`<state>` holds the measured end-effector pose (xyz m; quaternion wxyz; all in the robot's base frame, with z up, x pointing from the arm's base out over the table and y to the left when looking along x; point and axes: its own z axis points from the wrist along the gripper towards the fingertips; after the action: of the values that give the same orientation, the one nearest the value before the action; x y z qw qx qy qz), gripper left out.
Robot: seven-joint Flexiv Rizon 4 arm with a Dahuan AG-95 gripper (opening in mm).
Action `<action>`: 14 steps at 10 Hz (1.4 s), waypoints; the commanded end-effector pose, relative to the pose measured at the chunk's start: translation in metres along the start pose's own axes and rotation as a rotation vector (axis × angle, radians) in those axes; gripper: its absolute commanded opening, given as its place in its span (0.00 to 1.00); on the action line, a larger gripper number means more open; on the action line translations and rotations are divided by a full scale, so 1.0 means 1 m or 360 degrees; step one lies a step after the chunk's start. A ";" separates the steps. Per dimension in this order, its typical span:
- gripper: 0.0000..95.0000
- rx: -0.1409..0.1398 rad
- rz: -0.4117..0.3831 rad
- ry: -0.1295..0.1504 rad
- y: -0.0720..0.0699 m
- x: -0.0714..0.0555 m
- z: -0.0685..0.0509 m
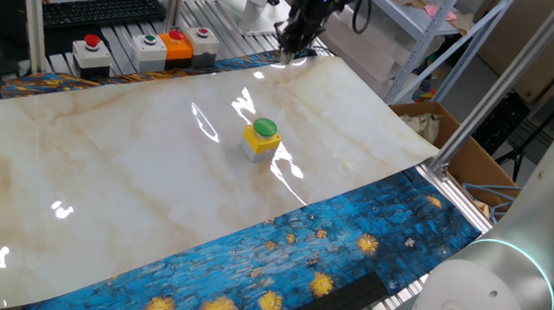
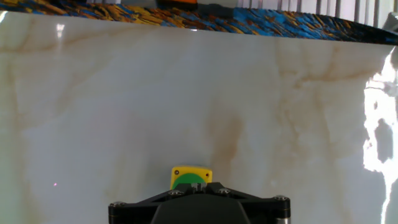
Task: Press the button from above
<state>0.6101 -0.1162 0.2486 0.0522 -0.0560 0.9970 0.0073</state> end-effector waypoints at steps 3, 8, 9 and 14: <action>0.00 -0.0032 0.0025 0.0010 0.002 -0.001 0.001; 0.00 -0.0031 -0.0005 0.0016 0.003 0.000 0.002; 0.00 -0.0030 -0.0005 0.0013 0.003 0.000 0.002; 0.00 -0.0024 0.0023 0.0007 0.003 0.000 0.003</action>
<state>0.6087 -0.1129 0.2458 0.0507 -0.0491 0.9974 0.0144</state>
